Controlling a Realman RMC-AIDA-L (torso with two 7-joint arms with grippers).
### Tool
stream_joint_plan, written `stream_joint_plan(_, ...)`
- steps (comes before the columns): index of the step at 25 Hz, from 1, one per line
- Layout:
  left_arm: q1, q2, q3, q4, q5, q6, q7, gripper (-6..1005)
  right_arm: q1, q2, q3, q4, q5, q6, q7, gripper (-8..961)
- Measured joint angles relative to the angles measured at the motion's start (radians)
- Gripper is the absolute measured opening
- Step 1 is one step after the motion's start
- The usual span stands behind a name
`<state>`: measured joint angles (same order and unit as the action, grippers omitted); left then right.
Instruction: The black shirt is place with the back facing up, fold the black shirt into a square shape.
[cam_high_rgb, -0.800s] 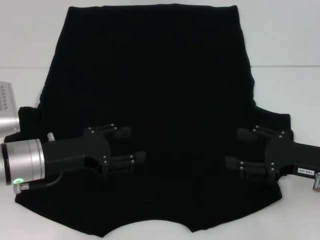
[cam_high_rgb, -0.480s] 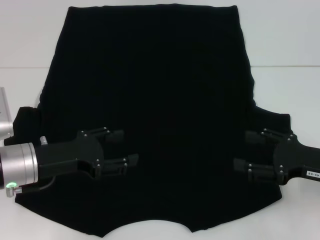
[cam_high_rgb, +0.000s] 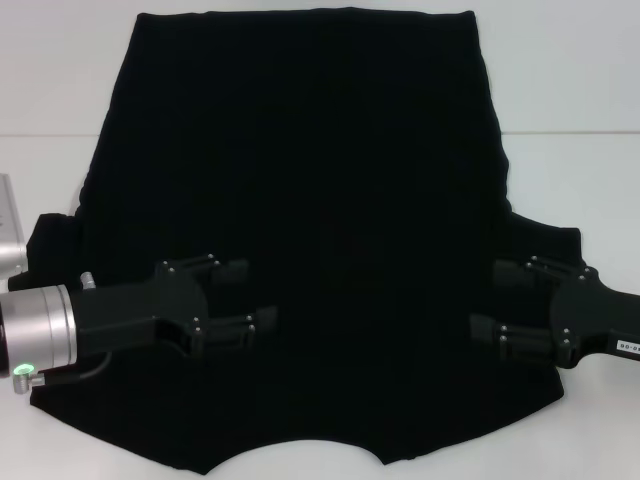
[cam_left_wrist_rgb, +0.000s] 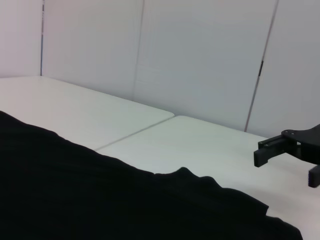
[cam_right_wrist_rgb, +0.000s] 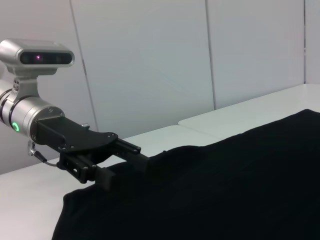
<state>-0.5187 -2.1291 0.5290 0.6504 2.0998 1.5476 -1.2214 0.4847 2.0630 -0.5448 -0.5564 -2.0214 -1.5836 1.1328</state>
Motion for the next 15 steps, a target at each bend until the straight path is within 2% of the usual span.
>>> stream_joint_plan(3,-0.003,0.002,-0.032,0.001,-0.008,-0.008,-0.054,756,0.006,0.001,0.033,-0.001,0.022,0.027,0.079,883)
stream_joint_plan(5,-0.012,0.011,-0.075,0.001,-0.010,-0.043,-0.160,750,0.020,-0.002,0.075,-0.002,0.037,0.077,0.210,883)
stream_joint_plan(8,-0.029,0.034,-0.121,0.011,0.001,-0.115,-0.404,739,0.050,-0.024,0.110,-0.005,0.043,0.190,0.469,883)
stream_joint_plan(12,-0.030,0.066,-0.157,0.070,0.031,-0.145,-0.756,726,0.092,-0.078,0.094,-0.005,0.032,0.272,0.793,882)
stream_joint_plan(15,-0.024,0.085,-0.180,0.127,0.074,-0.130,-1.008,715,0.123,-0.139,0.072,-0.008,0.017,0.268,1.011,882)
